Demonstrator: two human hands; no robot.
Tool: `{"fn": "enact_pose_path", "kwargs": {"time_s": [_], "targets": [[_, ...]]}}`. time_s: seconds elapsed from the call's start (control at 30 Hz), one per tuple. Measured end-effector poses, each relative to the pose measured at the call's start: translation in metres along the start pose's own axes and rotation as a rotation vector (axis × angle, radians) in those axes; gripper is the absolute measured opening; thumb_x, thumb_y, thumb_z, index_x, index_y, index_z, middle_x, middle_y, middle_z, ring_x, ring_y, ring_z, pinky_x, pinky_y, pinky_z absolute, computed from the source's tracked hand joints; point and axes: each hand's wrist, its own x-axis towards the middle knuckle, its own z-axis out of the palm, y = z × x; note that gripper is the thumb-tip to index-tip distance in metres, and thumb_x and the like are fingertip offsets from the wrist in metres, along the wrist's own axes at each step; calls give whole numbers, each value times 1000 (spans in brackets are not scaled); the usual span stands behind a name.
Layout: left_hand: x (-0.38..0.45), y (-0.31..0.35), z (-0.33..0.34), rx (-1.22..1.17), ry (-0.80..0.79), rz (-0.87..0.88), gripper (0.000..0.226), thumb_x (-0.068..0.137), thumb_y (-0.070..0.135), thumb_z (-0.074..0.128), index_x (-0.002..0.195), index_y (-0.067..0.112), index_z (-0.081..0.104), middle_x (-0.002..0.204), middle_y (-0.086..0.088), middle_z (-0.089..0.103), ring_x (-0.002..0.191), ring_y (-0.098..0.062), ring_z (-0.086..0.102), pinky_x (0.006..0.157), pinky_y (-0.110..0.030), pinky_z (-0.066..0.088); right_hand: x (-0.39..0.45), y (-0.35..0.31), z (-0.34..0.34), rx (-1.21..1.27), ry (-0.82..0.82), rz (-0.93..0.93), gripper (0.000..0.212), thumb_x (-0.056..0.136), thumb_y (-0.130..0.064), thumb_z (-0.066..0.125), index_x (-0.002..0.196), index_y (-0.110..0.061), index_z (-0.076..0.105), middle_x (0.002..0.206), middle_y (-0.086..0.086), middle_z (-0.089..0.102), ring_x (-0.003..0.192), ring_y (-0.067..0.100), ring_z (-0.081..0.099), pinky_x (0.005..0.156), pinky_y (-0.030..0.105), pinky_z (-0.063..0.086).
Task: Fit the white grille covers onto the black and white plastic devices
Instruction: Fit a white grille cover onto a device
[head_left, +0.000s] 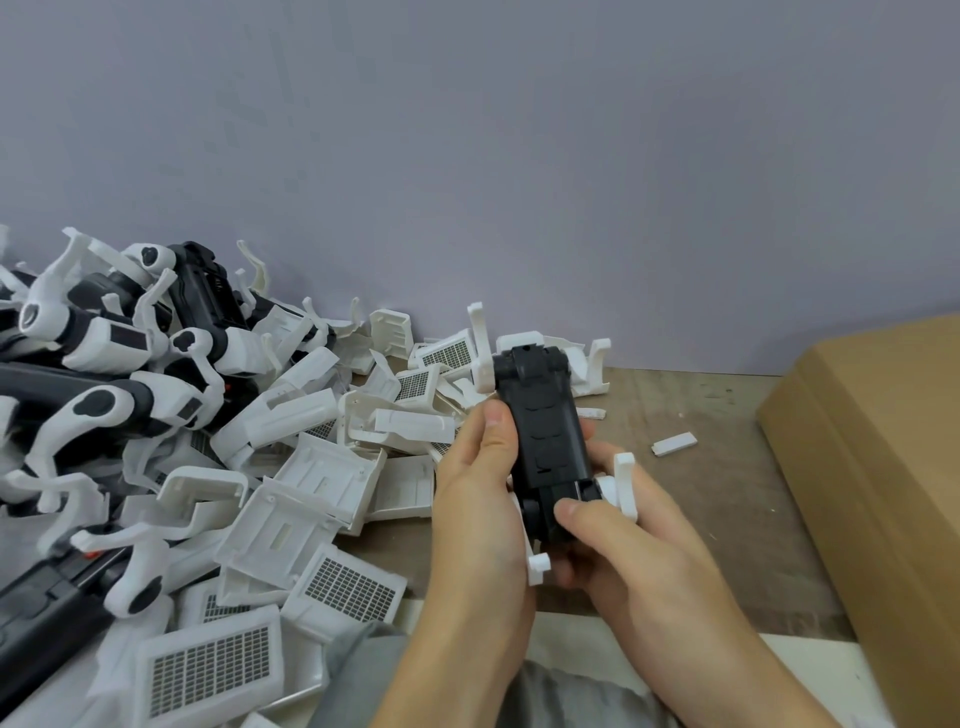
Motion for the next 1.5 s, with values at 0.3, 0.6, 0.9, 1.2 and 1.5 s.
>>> {"fn": "enact_pose_path", "kwargs": {"time_s": [0.3, 0.6, 0.9, 1.2, 1.5], "targets": [[2, -1, -2, 29, -12, 10, 34, 99, 41, 47, 92, 23, 75, 86, -8, 76, 56, -20, 61, 42, -25, 43, 1, 5, -2, -39, 15, -15, 44, 60, -39, 61, 102, -46, 69, 75, -3, 67, 62, 10, 59, 59, 26, 50], [2, -2, -1, 51, 16, 15, 33, 100, 38, 47, 97, 21, 75, 101, -15, 75, 72, -27, 62, 58, -34, 51, -4, -6, 3, -82, 4, 11, 40, 65, -35, 61, 103, -48, 68, 73, -9, 67, 63, 4, 61, 59, 20, 51], [0, 10, -4, -125, 63, 48, 55, 77, 45, 57, 114, 7, 70, 104, -22, 73, 80, -30, 68, 80, -47, 55, -10, -14, 10, -147, -68, 16, 44, 79, -32, 61, 118, -52, 58, 110, -10, 73, 99, 7, 69, 82, 26, 56], [8, 59, -40, -495, 209, 159, 17, 88, 27, 66, 91, 9, 65, 70, -5, 64, 58, -17, 66, 60, -31, 59, -6, -1, 24, -1164, -52, 56, 54, 84, -66, 26, 136, -55, 33, 143, -44, -33, 142, -5, -26, 116, 46, 9], [8, 48, -33, -273, 143, 201, 24, 70, 30, 72, 85, 12, 70, 72, -5, 60, 65, -18, 58, 66, -30, 52, -8, 2, 26, -1299, -93, 58, 64, 71, -74, 6, 134, -73, -1, 141, -46, -26, 142, 1, -25, 103, 36, 0]]}}
